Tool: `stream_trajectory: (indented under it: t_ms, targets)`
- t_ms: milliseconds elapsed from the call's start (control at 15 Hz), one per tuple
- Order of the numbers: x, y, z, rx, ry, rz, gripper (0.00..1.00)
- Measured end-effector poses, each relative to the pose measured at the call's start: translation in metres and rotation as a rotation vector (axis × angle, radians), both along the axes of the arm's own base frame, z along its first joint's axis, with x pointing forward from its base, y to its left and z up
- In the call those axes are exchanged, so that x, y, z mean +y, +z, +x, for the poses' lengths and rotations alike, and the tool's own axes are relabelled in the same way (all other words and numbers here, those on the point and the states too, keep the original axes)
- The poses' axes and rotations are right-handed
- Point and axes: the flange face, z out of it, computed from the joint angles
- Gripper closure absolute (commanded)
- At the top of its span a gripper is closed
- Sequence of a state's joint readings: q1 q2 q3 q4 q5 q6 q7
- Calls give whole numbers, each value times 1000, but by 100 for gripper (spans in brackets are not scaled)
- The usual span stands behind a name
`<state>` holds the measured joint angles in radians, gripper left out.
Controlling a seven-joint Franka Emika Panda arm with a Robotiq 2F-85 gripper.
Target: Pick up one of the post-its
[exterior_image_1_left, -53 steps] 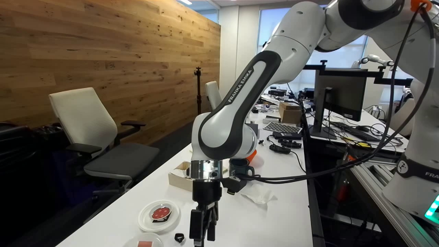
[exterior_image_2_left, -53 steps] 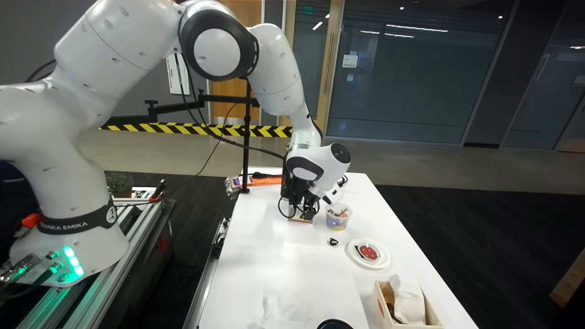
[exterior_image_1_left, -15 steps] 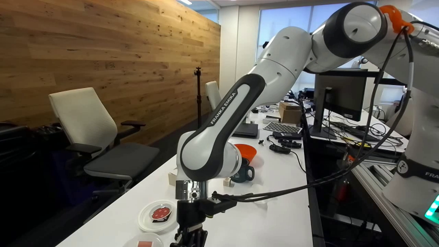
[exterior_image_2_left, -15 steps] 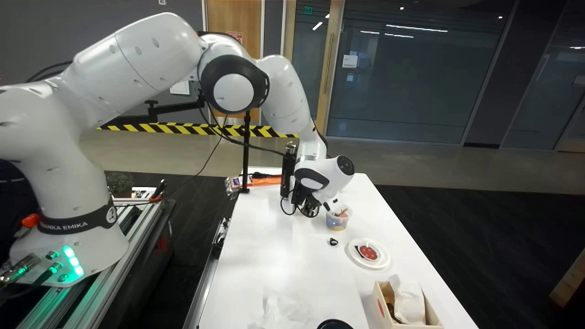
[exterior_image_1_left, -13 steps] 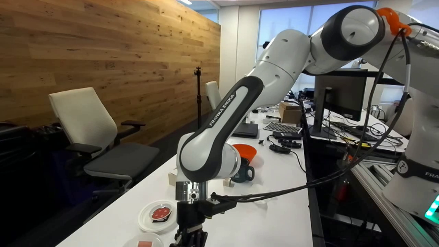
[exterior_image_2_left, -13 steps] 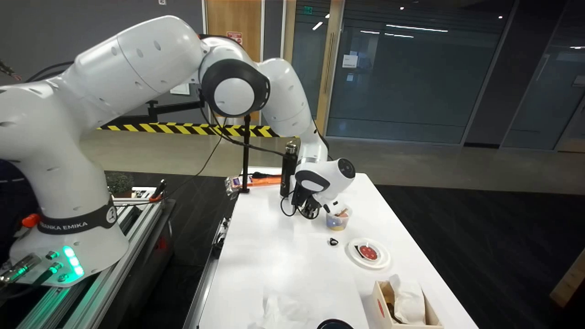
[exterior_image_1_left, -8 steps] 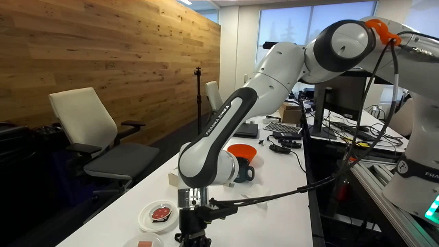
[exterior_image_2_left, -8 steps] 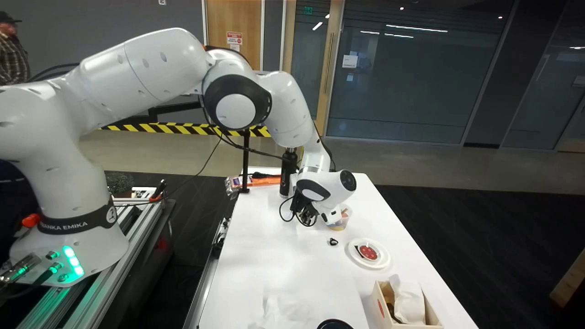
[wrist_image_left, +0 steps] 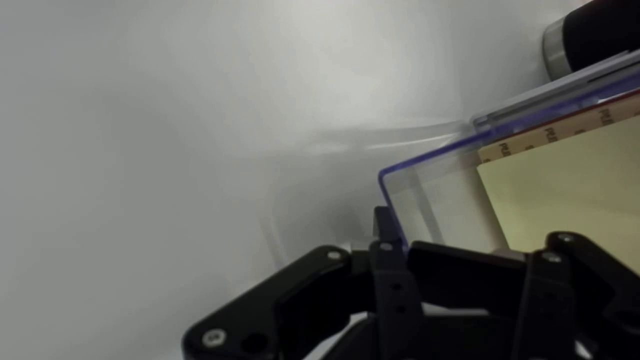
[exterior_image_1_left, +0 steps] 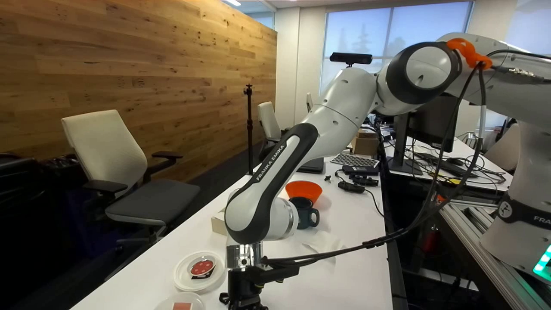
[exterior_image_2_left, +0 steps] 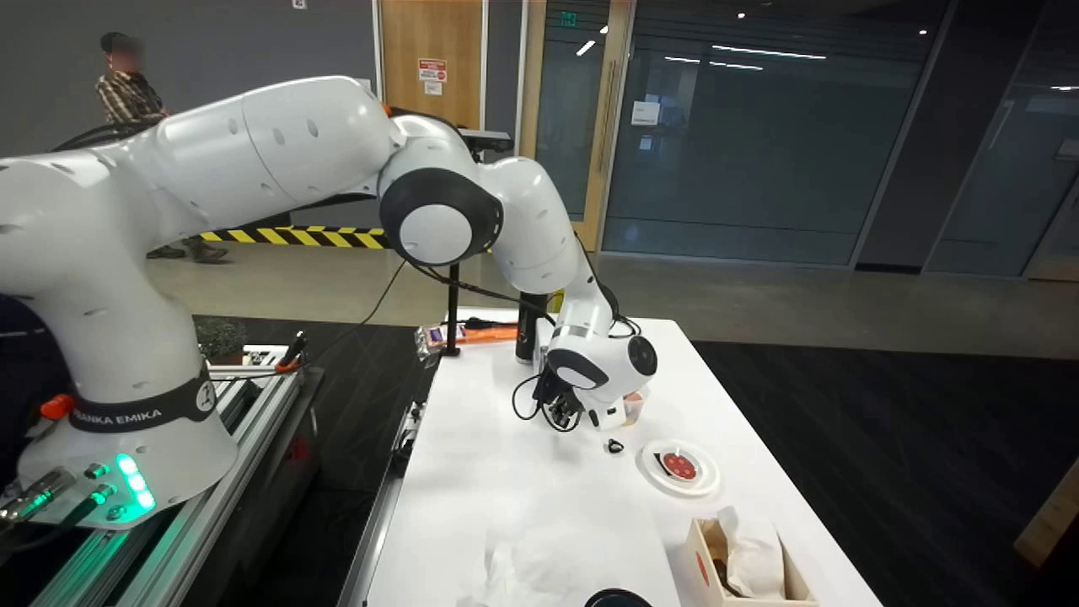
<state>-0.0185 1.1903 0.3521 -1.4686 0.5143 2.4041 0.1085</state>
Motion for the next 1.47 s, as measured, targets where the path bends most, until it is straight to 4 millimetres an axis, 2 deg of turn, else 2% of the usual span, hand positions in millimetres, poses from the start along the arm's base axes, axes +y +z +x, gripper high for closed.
stream_trajectory:
  t_ms: [333, 667, 733, 1067, 1467]
  targets:
    - [-4, 1, 4, 19, -42, -1, 42]
    - [-10, 4, 7, 39, -99, 13, 5]
    - [-13, 5, 8, 41, -112, 14, 1]
    - [-44, 12, 13, 17, -206, -14, 0]
    - [-89, 34, 4, -13, -354, -66, 0]
